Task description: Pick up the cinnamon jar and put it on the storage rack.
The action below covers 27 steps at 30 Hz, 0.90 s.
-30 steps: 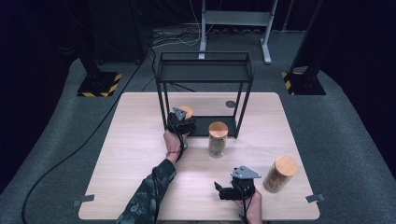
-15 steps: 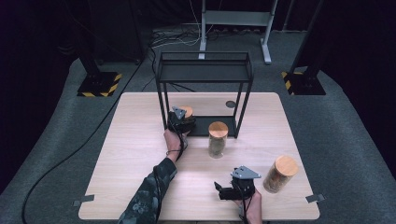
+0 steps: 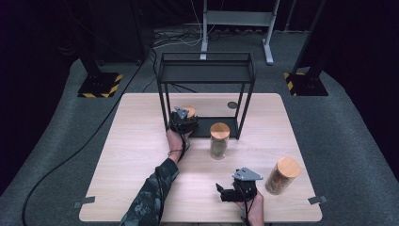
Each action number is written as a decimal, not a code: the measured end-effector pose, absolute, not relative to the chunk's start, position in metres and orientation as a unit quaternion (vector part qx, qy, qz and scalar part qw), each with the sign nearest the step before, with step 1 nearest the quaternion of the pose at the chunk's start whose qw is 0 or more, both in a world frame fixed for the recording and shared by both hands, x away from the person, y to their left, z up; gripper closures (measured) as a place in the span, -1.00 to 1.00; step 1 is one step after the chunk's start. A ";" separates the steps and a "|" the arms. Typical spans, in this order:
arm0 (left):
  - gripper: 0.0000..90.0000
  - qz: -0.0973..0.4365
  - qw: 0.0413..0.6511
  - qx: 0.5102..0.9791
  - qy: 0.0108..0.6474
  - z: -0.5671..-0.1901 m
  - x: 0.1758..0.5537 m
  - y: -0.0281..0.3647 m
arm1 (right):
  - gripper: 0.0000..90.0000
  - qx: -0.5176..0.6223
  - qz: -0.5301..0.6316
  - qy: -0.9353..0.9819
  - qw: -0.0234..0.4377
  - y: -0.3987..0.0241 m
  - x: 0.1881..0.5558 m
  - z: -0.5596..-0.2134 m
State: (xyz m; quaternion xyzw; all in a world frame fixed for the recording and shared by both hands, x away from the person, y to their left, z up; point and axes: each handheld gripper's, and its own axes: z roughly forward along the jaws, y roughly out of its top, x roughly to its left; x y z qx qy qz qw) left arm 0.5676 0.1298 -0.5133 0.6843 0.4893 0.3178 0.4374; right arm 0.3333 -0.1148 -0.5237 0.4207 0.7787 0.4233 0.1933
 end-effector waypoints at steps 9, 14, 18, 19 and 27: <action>-0.45 0.312 0.431 0.690 0.491 -0.511 0.567 0.130 | -0.95 0.421 0.424 0.778 0.193 -0.115 0.333 -0.524; -0.49 0.308 0.426 0.693 0.493 -0.508 0.568 0.129 | -0.95 0.421 0.424 0.778 0.193 -0.115 0.333 -0.524; -0.66 0.311 0.425 0.695 0.490 -0.502 0.567 0.126 | -0.95 0.421 0.424 0.778 0.193 -0.115 0.333 -0.524; -0.71 0.307 0.428 0.695 0.491 -0.500 0.567 0.126 | -0.95 0.421 0.424 0.778 0.193 -0.115 0.333 -0.524; -0.93 0.306 0.406 0.696 0.507 -0.486 0.570 0.121 | -0.95 0.422 0.424 0.778 0.194 -0.115 0.333 -0.524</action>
